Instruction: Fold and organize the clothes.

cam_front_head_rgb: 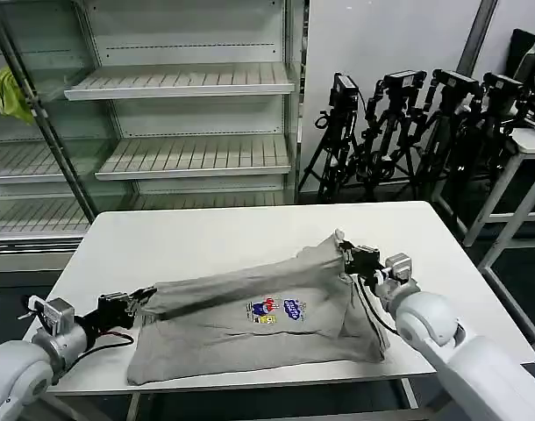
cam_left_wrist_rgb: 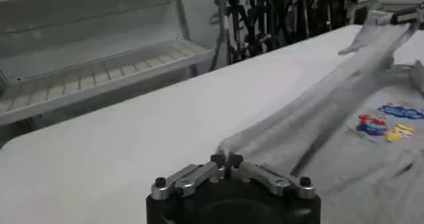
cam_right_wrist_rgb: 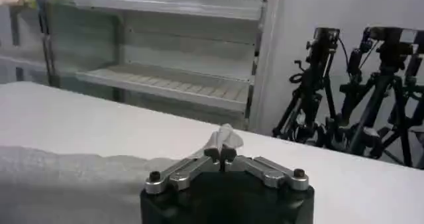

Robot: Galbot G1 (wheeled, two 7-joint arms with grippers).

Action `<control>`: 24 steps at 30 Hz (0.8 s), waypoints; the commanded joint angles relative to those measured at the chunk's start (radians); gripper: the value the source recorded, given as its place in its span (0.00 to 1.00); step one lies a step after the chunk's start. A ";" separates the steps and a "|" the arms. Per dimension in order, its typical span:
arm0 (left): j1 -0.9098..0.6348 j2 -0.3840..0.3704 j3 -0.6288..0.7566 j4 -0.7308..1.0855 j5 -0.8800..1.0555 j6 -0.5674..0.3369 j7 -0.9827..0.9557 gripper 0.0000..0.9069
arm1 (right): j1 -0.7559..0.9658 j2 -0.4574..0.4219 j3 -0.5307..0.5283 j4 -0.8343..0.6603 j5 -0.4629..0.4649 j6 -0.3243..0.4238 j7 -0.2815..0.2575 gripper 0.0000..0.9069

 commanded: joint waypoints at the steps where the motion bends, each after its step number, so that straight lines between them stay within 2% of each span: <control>1: 0.068 0.005 -0.027 -0.045 0.005 0.001 -0.001 0.08 | -0.152 -0.083 0.056 0.124 -0.005 0.001 -0.002 0.00; 24: 0.093 0.014 -0.035 -0.047 0.011 -0.005 0.000 0.08 | -0.232 -0.083 0.043 0.118 -0.072 0.010 -0.012 0.00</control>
